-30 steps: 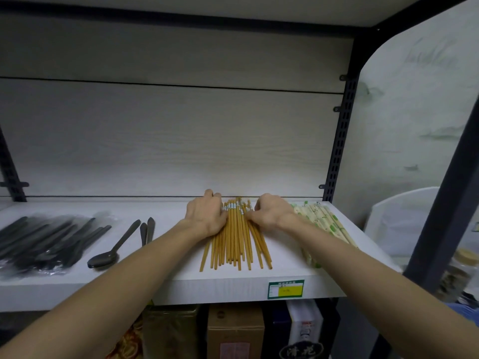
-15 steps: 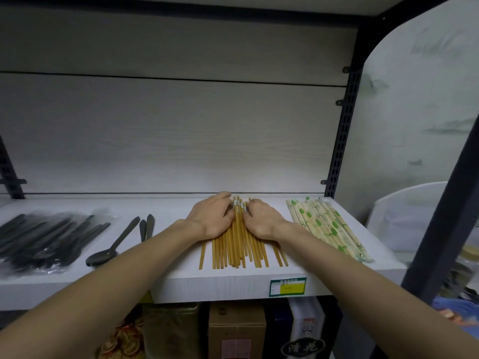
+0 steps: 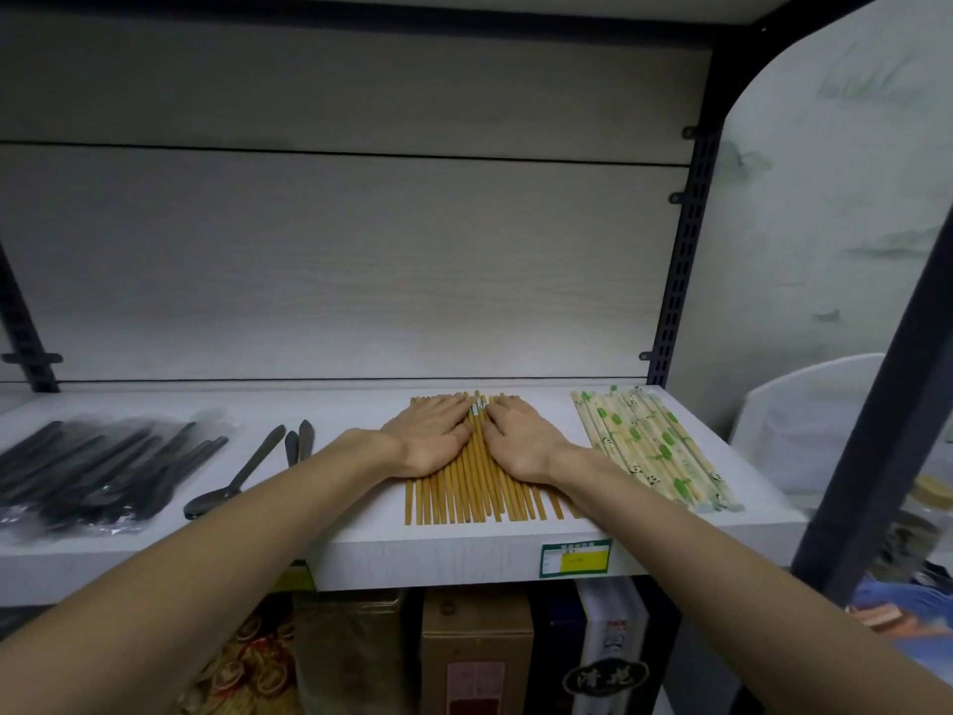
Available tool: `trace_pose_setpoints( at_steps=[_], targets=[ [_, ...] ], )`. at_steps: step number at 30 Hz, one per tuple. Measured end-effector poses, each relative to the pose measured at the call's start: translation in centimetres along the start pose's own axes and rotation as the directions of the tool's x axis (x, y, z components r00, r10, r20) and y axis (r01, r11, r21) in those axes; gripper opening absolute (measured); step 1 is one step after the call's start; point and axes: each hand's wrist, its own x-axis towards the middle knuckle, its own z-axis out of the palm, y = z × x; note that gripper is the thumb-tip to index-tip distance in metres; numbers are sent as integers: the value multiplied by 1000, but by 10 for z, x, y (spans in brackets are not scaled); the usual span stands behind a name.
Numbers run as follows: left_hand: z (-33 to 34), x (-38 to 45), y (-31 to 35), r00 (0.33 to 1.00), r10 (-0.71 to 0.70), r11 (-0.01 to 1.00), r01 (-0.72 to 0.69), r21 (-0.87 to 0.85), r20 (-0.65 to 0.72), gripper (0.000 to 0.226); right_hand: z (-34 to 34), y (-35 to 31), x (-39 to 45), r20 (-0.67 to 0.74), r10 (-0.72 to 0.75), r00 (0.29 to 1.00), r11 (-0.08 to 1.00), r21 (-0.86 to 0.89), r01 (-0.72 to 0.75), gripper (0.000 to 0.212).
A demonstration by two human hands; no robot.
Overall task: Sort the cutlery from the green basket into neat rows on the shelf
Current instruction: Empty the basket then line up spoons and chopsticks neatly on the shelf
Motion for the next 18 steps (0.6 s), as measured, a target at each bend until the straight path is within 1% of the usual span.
trace_pose_setpoints(
  at_steps=[4,8,15,18],
  targets=[
    [2,-5,6,999,29,999,-30,32,25,57,1,0,-9,22,-47,999,999,-22,48,50],
    [4,-13,11,998,43,997,-46,56,53,59,7,5,-20,3,-50,999,999,-1,50,49],
    [6,-21,16,998,50,997,-52,51,37,59,0,0,-39,13,-70,997,997,-29,71,50],
    [9,-24,19,999,44,998,-46,45,31,59,0,2,-44,10,-75,997,997,-13,75,52]
  ],
)
